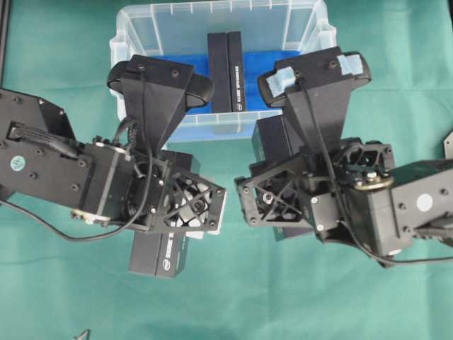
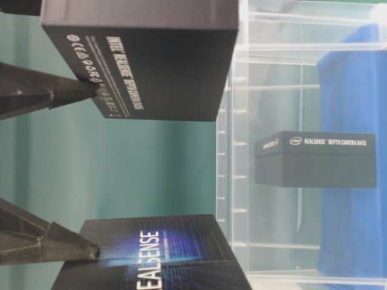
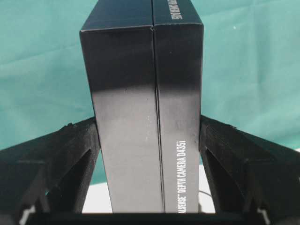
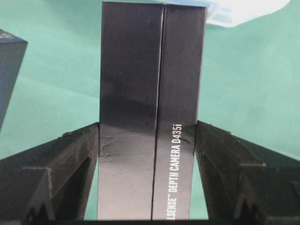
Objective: Take the box out of the case with both arms.
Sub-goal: 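Carry both held boxes forward over the bin rim toward the table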
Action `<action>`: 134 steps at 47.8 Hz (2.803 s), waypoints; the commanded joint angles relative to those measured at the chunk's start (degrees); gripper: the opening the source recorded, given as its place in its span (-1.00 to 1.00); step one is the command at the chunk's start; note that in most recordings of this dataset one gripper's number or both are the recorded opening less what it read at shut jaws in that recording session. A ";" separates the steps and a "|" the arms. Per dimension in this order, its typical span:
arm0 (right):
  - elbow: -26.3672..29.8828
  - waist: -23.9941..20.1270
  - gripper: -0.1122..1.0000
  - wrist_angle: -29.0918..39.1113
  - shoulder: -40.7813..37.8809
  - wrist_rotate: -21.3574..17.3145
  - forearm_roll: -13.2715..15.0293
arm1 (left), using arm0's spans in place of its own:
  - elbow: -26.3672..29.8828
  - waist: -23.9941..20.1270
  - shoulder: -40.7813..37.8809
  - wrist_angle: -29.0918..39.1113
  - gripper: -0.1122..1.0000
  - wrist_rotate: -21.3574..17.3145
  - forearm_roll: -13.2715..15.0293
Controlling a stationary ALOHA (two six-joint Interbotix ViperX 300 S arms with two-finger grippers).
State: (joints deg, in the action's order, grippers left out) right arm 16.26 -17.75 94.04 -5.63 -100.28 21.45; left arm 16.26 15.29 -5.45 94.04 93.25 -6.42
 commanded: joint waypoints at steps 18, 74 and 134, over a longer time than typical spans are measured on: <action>0.62 -0.44 0.37 -0.26 1.05 -0.79 0.18 | 0.88 0.18 2.20 -0.18 0.32 0.00 -0.53; -26.98 -1.23 0.37 -30.15 0.26 -12.57 -5.89 | -26.46 2.11 -0.79 -31.99 0.32 8.17 -0.35; -27.33 -1.05 0.87 -35.86 -1.85 -10.11 -5.89 | -26.19 1.41 -1.67 -35.51 0.83 3.16 2.90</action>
State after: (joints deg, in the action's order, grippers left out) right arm -12.04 -18.63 57.74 -9.32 -110.48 15.38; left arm -11.34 16.88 -8.70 58.62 96.42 -3.52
